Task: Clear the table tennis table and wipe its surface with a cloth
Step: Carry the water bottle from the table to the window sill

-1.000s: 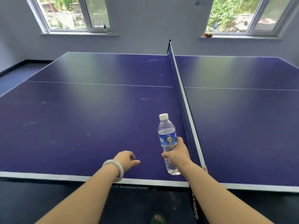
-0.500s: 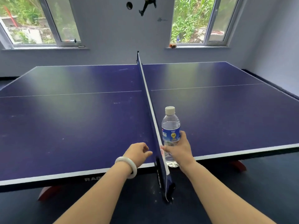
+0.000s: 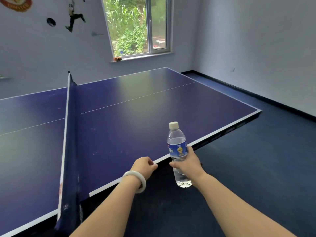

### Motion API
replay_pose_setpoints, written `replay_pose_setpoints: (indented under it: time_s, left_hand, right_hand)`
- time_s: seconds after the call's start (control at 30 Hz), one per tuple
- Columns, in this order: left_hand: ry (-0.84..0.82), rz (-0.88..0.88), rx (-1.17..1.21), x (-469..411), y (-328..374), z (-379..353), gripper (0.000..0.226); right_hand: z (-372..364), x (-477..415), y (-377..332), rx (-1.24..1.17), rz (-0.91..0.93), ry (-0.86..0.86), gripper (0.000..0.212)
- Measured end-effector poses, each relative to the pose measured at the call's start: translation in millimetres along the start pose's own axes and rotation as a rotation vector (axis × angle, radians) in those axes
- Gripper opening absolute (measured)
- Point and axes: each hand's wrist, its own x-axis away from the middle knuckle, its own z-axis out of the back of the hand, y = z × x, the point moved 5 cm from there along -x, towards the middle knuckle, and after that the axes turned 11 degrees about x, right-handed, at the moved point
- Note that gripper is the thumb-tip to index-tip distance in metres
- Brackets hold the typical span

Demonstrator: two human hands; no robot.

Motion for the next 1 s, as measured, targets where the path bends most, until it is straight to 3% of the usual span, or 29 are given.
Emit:
replay_pose_setpoints:
  time_s: [0.43, 0.77, 1.0]
  left_hand:
    - [-0.299, -0.149, -0.185, -107, 200, -224, 0.023]
    - [-0.510, -0.245, -0.377, -262, 343, -372, 0.016]
    - [-0.545, -0.375, -0.490, -354, 478, -455, 0.016]
  right_hand:
    - [272, -78, 143, -0.104, -0.334, 0.331, 0.050]
    - [447, -219, 183, -0.112, -0.404, 0.438, 0.049]
    - [553, -311, 215, -0.162, -0.448, 0.477, 0.051]
